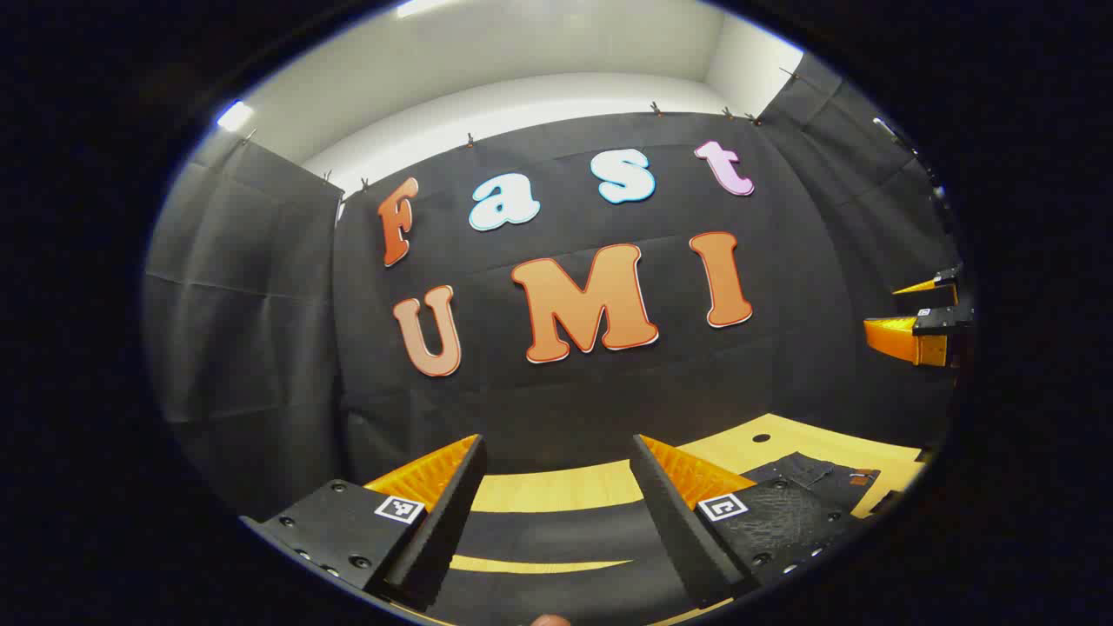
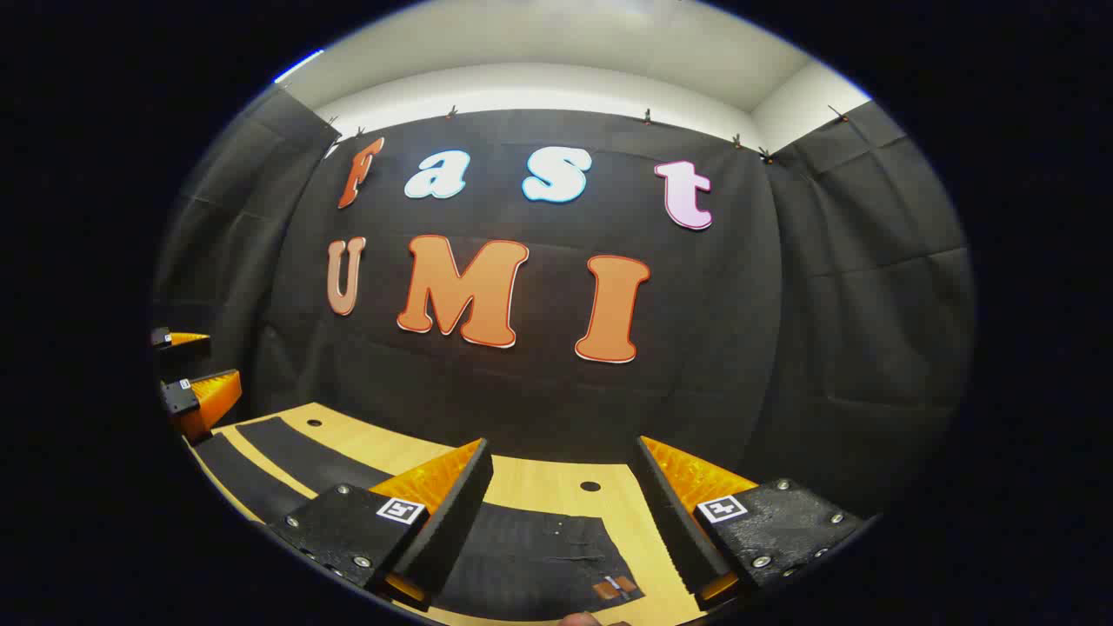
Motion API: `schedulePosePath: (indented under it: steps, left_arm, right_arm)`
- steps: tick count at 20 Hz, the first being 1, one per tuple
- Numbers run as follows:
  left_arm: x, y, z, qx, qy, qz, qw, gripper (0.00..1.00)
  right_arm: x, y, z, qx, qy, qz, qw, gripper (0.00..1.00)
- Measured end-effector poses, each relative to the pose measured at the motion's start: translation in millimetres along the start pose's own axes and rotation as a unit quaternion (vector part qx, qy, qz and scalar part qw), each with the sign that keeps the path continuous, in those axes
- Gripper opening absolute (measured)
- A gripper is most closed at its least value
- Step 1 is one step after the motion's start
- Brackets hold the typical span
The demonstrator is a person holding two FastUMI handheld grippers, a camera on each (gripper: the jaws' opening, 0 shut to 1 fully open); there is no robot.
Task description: Grasp the waist and the cuffs of the jeans and fold them to make the two legs overlap; first hold the waist and fold one-third of the jeans toward the cuffs, then hold the cuffs and fold the remaining one-third in the same direction to finish folding.
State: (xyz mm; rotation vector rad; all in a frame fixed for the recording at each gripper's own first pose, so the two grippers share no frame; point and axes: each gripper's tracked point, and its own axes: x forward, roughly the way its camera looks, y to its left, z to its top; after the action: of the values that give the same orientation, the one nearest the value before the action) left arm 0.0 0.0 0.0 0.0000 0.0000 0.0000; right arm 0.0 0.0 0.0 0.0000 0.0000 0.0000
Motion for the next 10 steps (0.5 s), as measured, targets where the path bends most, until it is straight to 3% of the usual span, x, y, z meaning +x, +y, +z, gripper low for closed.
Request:
schedulePosePath:
  steps: [1, 2, 4, 10]
  left_arm:
    - [5, 10, -6, 0.0, 0.002, -0.009, 1.0, 0.98]
    - [10, 16, -15, -0.002, 0.011, -0.017, 1.0, 0.98]
    - [19, 22, -20, -0.021, 0.02, -0.045, 0.999, 0.99]
    - [32, 59, -17, -0.036, 0.011, -0.032, 0.999, 0.98]
  right_arm:
    - [-1, 7, -1, -0.004, 0.007, -0.014, 1.0, 1.0]
    - [-2, 16, -5, -0.004, 0.019, -0.023, 1.0, 0.94]
    - [-9, 27, -2, 0.003, 0.035, -0.037, 0.999, 1.0]
    - [-21, 29, 11, -0.012, 0.036, -0.052, 0.998, 0.98]
